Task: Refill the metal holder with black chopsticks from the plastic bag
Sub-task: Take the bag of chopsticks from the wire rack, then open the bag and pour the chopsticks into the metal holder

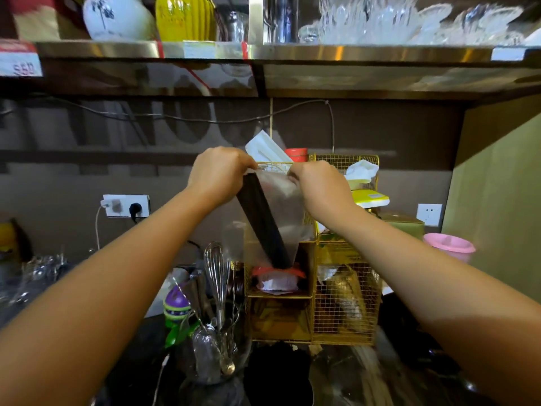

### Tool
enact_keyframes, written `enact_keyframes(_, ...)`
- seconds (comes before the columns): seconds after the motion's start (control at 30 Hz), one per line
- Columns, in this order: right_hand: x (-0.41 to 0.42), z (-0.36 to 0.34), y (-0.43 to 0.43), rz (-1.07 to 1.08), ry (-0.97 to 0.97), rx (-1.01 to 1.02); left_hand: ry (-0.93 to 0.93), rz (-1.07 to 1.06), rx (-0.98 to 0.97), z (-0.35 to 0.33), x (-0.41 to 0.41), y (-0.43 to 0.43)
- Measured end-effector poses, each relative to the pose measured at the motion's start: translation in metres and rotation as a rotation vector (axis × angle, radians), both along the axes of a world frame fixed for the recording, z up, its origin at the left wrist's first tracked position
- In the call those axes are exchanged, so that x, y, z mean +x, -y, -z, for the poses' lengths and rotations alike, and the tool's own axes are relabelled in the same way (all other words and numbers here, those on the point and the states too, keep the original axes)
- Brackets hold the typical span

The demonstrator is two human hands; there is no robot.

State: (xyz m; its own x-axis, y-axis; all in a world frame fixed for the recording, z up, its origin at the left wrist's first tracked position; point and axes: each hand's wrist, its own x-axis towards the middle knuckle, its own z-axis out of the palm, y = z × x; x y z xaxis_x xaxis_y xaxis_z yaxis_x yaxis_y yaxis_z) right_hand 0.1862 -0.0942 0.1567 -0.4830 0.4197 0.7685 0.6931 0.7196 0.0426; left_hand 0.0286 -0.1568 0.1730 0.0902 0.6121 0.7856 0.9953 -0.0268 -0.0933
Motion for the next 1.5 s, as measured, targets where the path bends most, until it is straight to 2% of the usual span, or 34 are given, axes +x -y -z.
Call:
enact_keyframes(0.13,0.0,0.001,0.027,-0.122,-0.019,-0.121,0.059,-0.041,0.002,0.01,-0.003,0.036)
enact_keyframes(0.37,-0.008,0.032,0.078,-0.353,0.097,-0.499,0.145,-0.103,-0.194,0.052,-0.013,0.095)
enact_keyframes(0.6,-0.016,0.082,0.115,-0.491,0.206,-0.698,0.205,-0.091,-0.35,0.116,-0.009,0.134)
enact_keyframes(0.73,-0.022,0.115,0.128,-0.494,0.249,-0.847,0.268,0.031,-0.438,0.151,-0.006,0.146)
enact_keyframes(1.0,-0.031,0.172,0.142,-0.413,0.396,-1.163,0.417,0.119,-0.591,0.207,-0.004,0.156)
enact_keyframes(1.13,-0.034,0.188,0.146,-0.399,0.364,-1.344,0.473,0.1,-0.635,0.225,-0.007,0.157)
enact_keyframes(1.37,-0.034,0.206,0.15,-0.395,0.27,-1.507,0.586,0.067,-0.625,0.247,-0.005,0.16)
enact_keyframes(1.5,-0.032,0.209,0.153,-0.416,0.2,-1.556,0.687,-0.009,-0.524,0.254,0.0,0.168)
